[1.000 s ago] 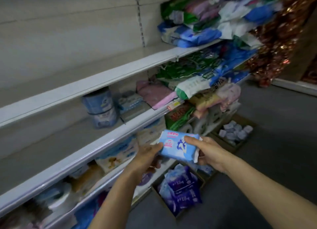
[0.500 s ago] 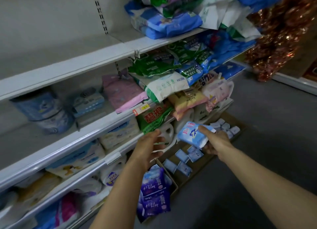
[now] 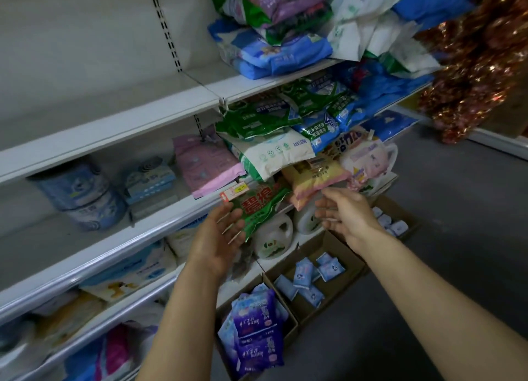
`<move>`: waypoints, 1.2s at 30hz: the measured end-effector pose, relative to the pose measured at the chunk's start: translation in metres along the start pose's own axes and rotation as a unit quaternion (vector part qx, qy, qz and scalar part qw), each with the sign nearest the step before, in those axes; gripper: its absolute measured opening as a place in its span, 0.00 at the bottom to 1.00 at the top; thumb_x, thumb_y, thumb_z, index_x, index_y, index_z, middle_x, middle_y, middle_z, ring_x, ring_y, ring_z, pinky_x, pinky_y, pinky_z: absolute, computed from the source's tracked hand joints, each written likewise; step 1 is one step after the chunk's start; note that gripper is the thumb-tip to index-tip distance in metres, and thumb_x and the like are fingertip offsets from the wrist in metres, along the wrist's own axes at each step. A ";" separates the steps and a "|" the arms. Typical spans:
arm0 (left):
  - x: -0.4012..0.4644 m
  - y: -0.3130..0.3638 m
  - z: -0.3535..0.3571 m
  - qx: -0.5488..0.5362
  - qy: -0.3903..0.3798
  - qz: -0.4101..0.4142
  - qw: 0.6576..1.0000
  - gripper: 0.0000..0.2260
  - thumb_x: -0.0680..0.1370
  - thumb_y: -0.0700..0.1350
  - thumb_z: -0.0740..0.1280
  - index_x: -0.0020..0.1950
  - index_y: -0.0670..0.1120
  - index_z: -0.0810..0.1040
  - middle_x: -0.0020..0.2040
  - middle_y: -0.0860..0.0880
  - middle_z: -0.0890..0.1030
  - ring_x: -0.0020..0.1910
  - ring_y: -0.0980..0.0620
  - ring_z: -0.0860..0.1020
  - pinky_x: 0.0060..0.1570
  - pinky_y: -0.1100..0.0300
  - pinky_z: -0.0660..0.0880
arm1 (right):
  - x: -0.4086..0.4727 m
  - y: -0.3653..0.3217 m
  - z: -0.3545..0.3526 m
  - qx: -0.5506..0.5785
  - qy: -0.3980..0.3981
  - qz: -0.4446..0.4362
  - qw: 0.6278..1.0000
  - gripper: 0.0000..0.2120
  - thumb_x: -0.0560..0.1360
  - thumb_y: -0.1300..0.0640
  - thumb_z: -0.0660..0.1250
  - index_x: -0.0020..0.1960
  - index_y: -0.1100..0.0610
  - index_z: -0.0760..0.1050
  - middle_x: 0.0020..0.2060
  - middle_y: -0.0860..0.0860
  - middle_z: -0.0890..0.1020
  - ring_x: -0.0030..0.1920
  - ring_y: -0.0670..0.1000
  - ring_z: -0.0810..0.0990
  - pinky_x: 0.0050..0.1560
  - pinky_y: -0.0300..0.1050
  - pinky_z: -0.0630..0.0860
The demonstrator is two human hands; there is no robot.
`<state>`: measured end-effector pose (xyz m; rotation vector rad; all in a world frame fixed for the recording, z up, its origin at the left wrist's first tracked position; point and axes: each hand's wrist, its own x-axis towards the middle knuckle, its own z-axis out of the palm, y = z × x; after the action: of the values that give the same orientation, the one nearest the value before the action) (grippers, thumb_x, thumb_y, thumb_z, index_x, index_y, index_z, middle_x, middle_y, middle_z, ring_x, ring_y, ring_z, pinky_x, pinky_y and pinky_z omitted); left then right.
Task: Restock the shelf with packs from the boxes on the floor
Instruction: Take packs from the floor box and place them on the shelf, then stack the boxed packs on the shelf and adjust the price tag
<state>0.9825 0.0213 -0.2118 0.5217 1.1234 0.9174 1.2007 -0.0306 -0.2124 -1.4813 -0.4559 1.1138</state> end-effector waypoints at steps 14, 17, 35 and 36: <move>-0.066 0.060 -0.081 -0.122 0.039 0.107 0.986 0.07 0.81 0.47 0.62 0.48 0.48 0.78 0.37 0.52 0.83 0.36 0.53 0.76 0.39 0.59 0.72 | -0.067 -0.021 0.086 0.044 -0.097 -0.069 0.992 0.05 0.80 0.59 0.63 0.53 0.58 0.76 0.38 0.54 0.82 0.34 0.51 0.78 0.33 0.43 0.71; -0.089 0.076 -0.116 -0.147 0.055 0.137 0.978 0.06 0.81 0.46 0.62 0.48 0.48 0.78 0.37 0.52 0.82 0.35 0.54 0.76 0.38 0.60 0.72 | -0.092 -0.017 0.116 0.044 -0.126 -0.069 0.989 0.04 0.80 0.59 0.63 0.52 0.57 0.76 0.38 0.54 0.82 0.35 0.51 0.78 0.34 0.43 0.71; -0.224 0.134 -0.383 -0.194 0.169 0.227 0.939 0.07 0.81 0.47 0.61 0.47 0.49 0.77 0.33 0.53 0.83 0.34 0.55 0.75 0.38 0.61 0.72 | -0.261 0.060 0.331 0.012 -0.249 -0.075 0.966 0.05 0.79 0.59 0.63 0.48 0.55 0.76 0.37 0.53 0.82 0.31 0.49 0.80 0.34 0.42 0.71; -0.232 0.134 -0.402 -0.196 0.179 0.230 0.936 0.07 0.81 0.47 0.61 0.46 0.49 0.77 0.33 0.53 0.83 0.34 0.55 0.76 0.38 0.61 0.72 | -0.272 0.069 0.346 0.006 -0.261 -0.070 0.963 0.04 0.79 0.59 0.63 0.48 0.55 0.76 0.37 0.53 0.82 0.31 0.49 0.80 0.34 0.43 0.71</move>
<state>0.5304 -0.1322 -0.1365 0.2926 1.1173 1.6589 0.7655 -0.0762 -0.1308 -1.1113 -0.9014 1.3868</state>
